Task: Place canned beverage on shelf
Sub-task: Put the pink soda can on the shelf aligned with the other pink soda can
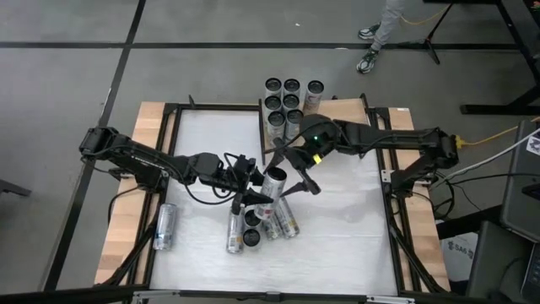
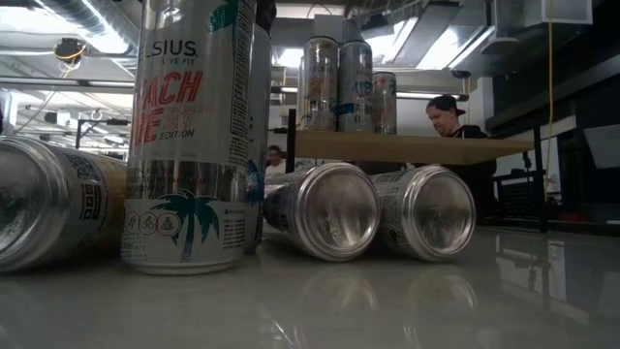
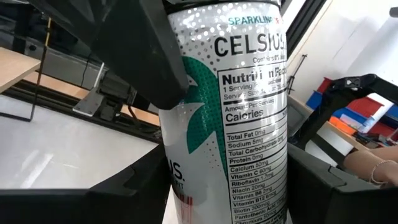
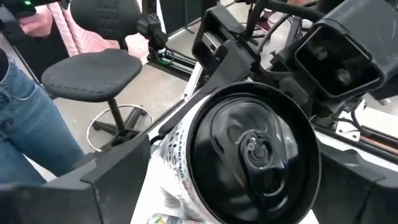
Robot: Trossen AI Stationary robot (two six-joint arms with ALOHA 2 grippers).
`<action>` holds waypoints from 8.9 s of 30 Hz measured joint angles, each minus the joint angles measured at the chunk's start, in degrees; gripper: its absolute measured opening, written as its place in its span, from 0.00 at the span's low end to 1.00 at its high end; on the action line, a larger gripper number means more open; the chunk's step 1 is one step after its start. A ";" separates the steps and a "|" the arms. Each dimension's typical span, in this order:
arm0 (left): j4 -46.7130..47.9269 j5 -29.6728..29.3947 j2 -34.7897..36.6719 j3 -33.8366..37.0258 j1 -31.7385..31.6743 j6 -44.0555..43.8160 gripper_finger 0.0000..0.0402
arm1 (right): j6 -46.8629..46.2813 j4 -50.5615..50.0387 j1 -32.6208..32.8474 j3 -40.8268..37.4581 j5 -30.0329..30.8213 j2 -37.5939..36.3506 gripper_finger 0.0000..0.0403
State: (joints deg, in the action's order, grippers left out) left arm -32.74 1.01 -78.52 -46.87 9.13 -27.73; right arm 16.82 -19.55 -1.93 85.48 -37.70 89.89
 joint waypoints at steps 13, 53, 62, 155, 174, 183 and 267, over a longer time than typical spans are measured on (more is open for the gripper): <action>0.47 -0.17 0.00 0.00 0.02 0.00 0.57 | -1.42 0.00 0.02 -0.01 -0.27 0.00 0.90; 4.18 -4.49 0.04 -0.02 0.07 4.03 0.70 | -1.59 -0.84 -0.02 -0.08 1.43 0.00 0.64; 6.61 -4.99 0.07 -0.09 -0.24 2.64 0.70 | -1.55 -2.98 0.11 -0.10 6.97 0.00 0.63; 24.32 -16.63 0.01 0.00 -2.29 1.38 0.87 | -93.09 -60.17 14.29 -0.03 56.44 8.93 0.64; 24.38 -16.61 0.00 0.00 -2.29 1.36 0.87 | -93.02 -58.25 14.29 -0.03 54.55 10.99 0.64; 24.38 -16.61 0.02 0.00 -2.29 1.36 0.87 | -92.91 -58.44 14.31 -0.03 53.04 10.99 0.83; 24.73 -17.11 0.00 0.00 -2.23 1.29 0.87 | 15.71 -52.52 14.29 -8.36 46.70 1.51 0.97</action>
State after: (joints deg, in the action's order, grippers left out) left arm -8.01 -16.10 -78.52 -46.87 6.90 -26.44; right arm 32.53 -72.07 12.36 77.12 8.99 91.39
